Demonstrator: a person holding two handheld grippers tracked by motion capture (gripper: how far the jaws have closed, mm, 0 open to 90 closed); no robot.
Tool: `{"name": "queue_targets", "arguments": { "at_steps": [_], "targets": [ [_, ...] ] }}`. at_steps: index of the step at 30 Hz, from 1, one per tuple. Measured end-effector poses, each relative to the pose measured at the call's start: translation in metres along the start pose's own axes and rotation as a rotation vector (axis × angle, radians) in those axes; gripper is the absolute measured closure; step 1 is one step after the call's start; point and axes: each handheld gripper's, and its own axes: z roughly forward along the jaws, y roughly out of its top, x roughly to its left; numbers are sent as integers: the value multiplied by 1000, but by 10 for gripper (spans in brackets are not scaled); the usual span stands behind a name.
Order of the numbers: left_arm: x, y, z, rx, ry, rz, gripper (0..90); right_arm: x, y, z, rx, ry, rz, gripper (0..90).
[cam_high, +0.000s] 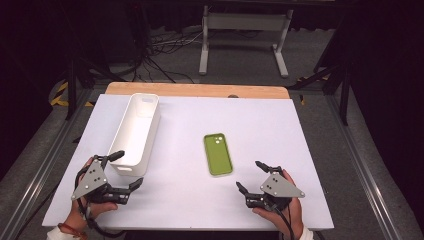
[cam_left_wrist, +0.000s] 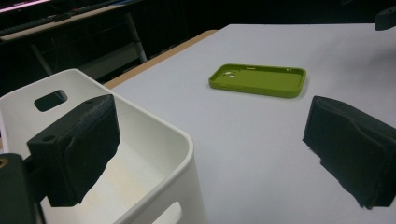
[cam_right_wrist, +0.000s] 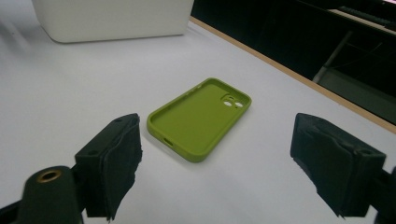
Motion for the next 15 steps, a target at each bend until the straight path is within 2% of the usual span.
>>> {"name": "queue_targets", "arguments": {
  "at_steps": [3,4,7,15],
  "targets": [
    [-2,0,-1,-10,-2,9,44,-2,1,-1,2,2,-2,175],
    [-2,-1,-2,-12,15,26,46,-5,2,-2,8,-1,15,175],
    [0,-2,-4,-24,17,-2,52,-7,4,0,21,5,23,175],
    [-1,-7,-10,-7,16,-5,52,-15,15,13,40,15,15,177]
  ]
}}
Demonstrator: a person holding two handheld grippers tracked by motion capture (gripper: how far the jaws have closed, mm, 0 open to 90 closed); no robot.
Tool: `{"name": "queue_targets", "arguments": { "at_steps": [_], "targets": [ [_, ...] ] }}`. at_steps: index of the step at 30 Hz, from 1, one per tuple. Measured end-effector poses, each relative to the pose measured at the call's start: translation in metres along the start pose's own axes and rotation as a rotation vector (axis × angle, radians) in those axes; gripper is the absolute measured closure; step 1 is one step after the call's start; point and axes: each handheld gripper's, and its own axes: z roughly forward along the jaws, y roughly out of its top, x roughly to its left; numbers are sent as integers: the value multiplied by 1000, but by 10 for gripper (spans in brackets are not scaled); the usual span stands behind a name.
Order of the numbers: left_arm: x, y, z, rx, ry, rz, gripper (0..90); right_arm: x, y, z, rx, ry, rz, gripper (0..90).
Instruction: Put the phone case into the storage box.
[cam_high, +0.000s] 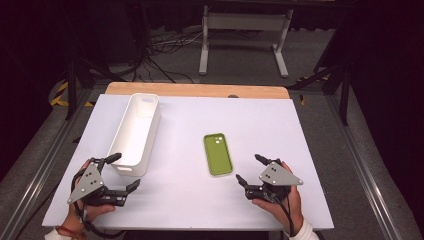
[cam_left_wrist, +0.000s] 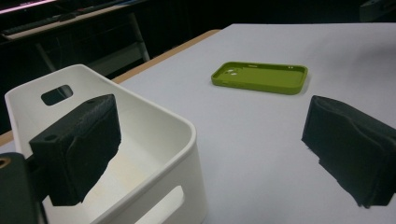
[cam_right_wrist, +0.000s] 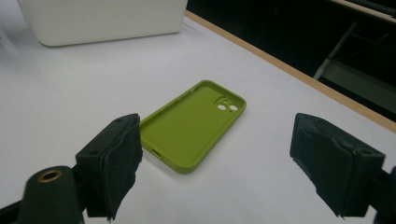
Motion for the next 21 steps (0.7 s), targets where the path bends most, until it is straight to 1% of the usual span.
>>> {"name": "queue_targets", "arguments": {
  "at_steps": [2,4,6,7,9,10,12,13,16,18,19,20,21],
  "targets": [
    [1,0,-2,3,0,-8,46,-2,5,4,8,18,-3,181],
    [0,0,-3,4,-2,-12,44,-4,12,9,37,34,-10,178],
    [0,0,-3,9,-6,-7,42,-7,19,14,47,50,-12,166],
    [0,0,-3,10,-10,-6,37,-11,26,21,64,63,-9,150],
    [0,0,-2,5,-13,-10,37,-13,29,23,69,61,-8,140],
    [0,0,-2,8,-16,-12,37,-16,33,28,79,62,-7,129],
    [0,0,-1,16,-23,-10,35,-22,42,39,99,82,1,129],
    [0,0,0,15,-25,-13,34,-25,45,45,118,92,4,129],
    [-1,0,0,16,-28,-4,33,-31,54,64,170,106,1,128],
    [-2,0,-1,22,-32,-3,32,-36,59,77,211,132,12,129],
    [-2,0,-1,21,-31,-2,32,-38,62,84,234,132,11,129],
    [-2,0,-1,23,-33,1,32,-42,65,96,283,132,11,140],
    [-3,0,-1,22,-36,-6,32,-42,65,96,283,132,11,140]
  ]
}}
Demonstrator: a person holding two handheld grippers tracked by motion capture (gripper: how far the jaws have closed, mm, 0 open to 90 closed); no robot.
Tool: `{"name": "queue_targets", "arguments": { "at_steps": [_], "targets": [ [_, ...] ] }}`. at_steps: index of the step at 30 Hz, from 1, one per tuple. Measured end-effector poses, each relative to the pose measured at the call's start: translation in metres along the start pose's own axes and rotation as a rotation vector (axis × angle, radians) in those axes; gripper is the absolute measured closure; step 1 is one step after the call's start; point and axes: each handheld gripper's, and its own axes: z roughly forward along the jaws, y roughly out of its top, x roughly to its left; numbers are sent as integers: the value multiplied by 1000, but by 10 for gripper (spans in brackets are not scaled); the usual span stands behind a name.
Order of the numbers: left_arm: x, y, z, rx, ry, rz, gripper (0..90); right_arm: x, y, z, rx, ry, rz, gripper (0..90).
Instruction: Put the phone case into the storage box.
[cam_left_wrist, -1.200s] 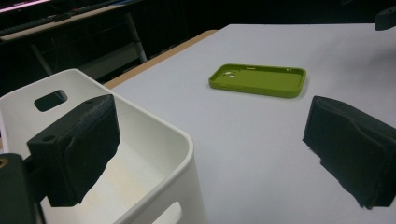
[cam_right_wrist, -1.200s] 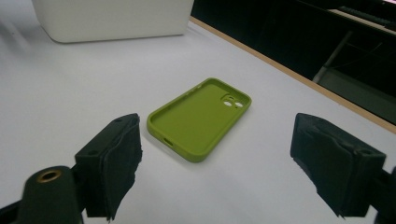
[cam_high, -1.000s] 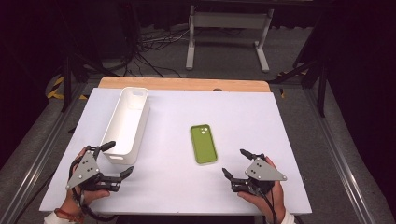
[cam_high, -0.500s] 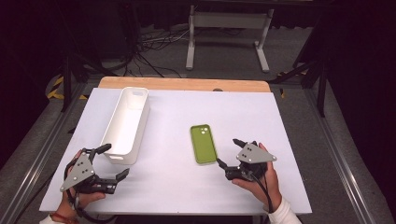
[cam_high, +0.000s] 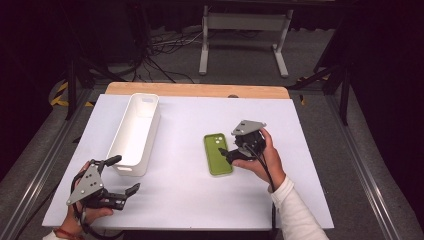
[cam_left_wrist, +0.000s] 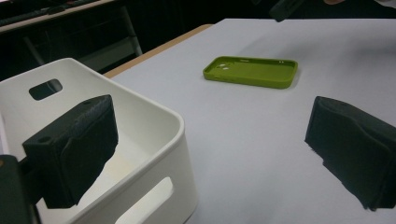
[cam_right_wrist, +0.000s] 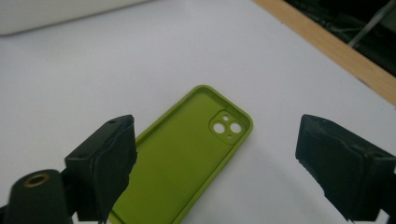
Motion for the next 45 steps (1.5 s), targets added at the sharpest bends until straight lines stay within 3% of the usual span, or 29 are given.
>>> {"name": "queue_targets", "arguments": {
  "at_steps": [2,5,7,11,16,19,23,31,40,45],
  "targets": [
    [0,0,0,6,-1,0,33,-7,7,14,69,21,16,166],
    [1,-1,1,10,-3,4,33,-11,10,23,104,12,7,186],
    [1,-1,1,13,-7,4,33,-18,12,33,155,15,26,194],
    [0,-1,1,17,-13,3,33,-27,16,43,177,19,52,221],
    [-1,-1,3,35,-25,12,35,-37,25,64,278,21,79,269],
    [-2,-1,4,39,-30,15,37,-40,28,70,309,27,85,275],
    [-3,-2,6,44,-35,19,39,-44,33,85,396,38,81,353],
    [-4,-1,8,53,-49,25,42,-55,32,107,515,66,90,564],
    [-9,0,10,64,-64,37,52,-61,34,117,546,126,135,763],
    [-14,1,12,68,-84,50,52,-61,37,120,569,116,152,802]
  ]
}}
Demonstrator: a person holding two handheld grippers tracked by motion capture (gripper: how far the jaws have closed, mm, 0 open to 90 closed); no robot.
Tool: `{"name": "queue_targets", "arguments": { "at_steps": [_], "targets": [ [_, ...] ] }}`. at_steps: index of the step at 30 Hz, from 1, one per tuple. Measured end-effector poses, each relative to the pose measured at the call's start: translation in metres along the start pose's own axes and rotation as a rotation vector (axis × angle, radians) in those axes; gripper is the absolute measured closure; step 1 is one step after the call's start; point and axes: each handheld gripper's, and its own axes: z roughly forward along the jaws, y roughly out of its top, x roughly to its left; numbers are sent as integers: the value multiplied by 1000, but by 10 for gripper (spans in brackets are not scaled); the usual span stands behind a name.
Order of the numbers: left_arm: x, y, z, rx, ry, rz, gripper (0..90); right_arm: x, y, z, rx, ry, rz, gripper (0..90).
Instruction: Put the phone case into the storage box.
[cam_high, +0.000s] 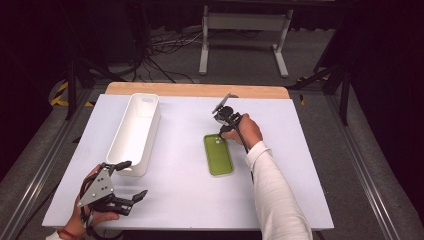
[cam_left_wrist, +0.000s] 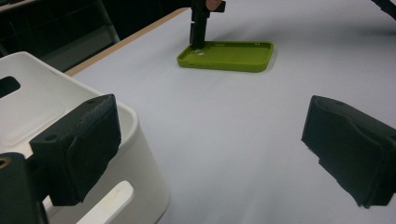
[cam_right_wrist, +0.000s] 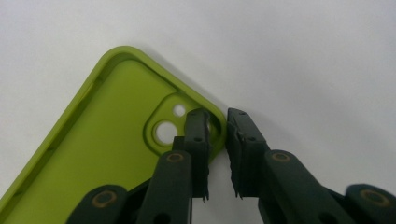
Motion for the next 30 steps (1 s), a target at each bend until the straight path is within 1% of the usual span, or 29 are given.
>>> {"name": "queue_targets", "arguments": {
  "at_steps": [1,2,4,5,6,7,8,10,12,14,15,17,18,20,22,23,24,25,26,27,28,29,30],
  "targets": [
    [0,0,0,-1,3,3,53,-2,0,1,-4,2,1,812],
    [-1,-1,0,1,1,-1,53,-2,0,0,0,8,18,814],
    [-1,-1,0,0,-1,-7,53,-2,1,1,5,4,17,819],
    [-1,-1,0,0,-1,-8,53,0,3,1,14,-8,17,822],
    [-1,-1,0,1,-1,-8,55,0,3,1,22,-21,-1,825],
    [-1,-1,0,2,-2,-5,55,2,4,1,26,-30,3,827],
    [-1,-1,0,3,-3,-4,55,3,5,1,29,-42,-5,830],
    [-1,-1,0,7,-5,-2,56,5,5,1,30,-54,-10,837],
    [-1,-1,0,8,-9,-1,56,6,4,2,31,-82,-22,852],
    [-1,-1,0,6,-9,-6,57,7,2,1,19,-84,-19,854],
    [-1,-1,0,8,-12,-13,57,7,1,1,14,-88,-26,855],
    [0,-1,-1,7,-5,-11,58,8,-2,1,-7,-90,-22,855],
    [0,-1,-1,7,-5,-13,59,8,-4,1,-20,-88,-10,856],
    [0,0,-1,1,-2,-19,61,6,-7,0,-40,-76,-4,856],
    [1,0,-1,-1,-4,-16,62,5,-12,-3,-79,-74,18,856],
    [1,0,-1,-1,-4,-16,62,5,-14,-6,-104,-77,20,857],
    [1,1,-2,-1,-1,-23,63,5,-16,-9,-128,-77,27,856],
    [1,1,-2,-1,-1,-23,63,5,-16,-9,-128,-77,27,856],
    [1,1,-3,-4,0,-27,63,6,-19,-12,-156,-93,33,856],
    [2,1,-3,-10,6,-27,64,8,-23,-18,-208,-112,36,856],
    [2,1,-4,-16,6,-31,64,10,-26,-21,-233,-133,40,856],
    [2,1,-4,-16,6,-31,66,10,-26,-21,-233,-133,40,856],
    [3,1,-5,-10,5,-36,66,12,-28,-24,-251,-149,35,856]
  ]
}}
